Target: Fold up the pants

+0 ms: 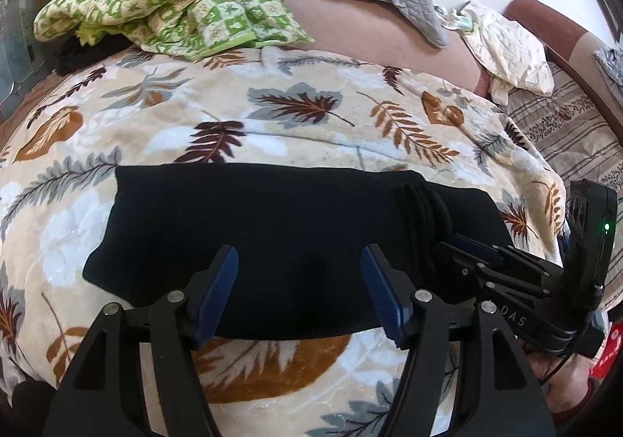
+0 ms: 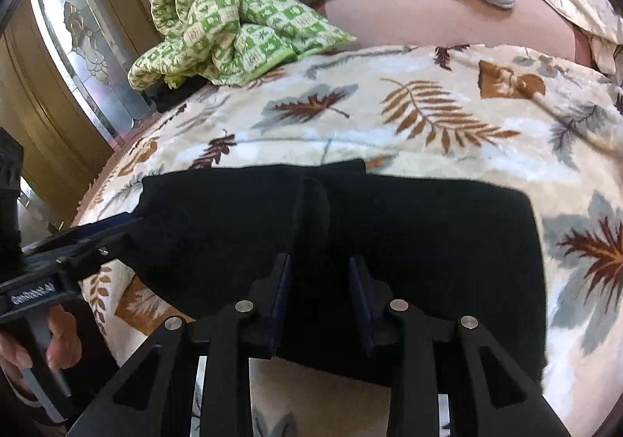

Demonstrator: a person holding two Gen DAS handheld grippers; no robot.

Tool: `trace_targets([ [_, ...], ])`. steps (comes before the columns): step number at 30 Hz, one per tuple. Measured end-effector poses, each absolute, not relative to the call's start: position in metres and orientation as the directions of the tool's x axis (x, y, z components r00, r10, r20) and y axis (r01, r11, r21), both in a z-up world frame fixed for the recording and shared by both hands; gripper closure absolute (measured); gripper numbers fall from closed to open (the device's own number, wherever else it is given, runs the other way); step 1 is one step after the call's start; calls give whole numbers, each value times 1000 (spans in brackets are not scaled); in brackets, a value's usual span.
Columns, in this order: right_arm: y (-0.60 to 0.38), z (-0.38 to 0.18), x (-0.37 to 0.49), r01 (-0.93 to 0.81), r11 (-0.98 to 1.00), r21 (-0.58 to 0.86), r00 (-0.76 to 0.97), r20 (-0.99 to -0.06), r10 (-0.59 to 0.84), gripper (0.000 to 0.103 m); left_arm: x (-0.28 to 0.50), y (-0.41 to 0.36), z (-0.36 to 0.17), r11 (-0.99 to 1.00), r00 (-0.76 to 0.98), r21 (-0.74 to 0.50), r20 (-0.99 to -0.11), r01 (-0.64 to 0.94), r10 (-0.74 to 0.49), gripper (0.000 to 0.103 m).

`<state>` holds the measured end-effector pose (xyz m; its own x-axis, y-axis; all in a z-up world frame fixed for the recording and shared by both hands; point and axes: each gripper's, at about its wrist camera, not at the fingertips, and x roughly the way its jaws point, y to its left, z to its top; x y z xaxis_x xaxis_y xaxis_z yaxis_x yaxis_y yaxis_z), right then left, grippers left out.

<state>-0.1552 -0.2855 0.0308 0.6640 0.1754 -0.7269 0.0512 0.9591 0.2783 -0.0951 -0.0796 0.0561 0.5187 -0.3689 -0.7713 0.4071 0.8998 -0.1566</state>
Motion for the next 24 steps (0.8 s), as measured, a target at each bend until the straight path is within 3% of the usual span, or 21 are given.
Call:
trace_targets([
  [7, -267, 38, -154, 31, 969, 246, 669, -725, 163, 68, -95, -66, 50, 924, 556, -128, -766, 361, -323, 33],
  [13, -245, 45, -144, -26, 968, 250, 675, -710, 201, 47, -96, -41, 47, 944, 570, -150, -765, 296, -300, 27],
  [24, -196, 21, -94, -122, 972, 201, 603, -763, 234, 47, -95, 1, 40, 966, 577, -184, -775, 184, -257, 27],
])
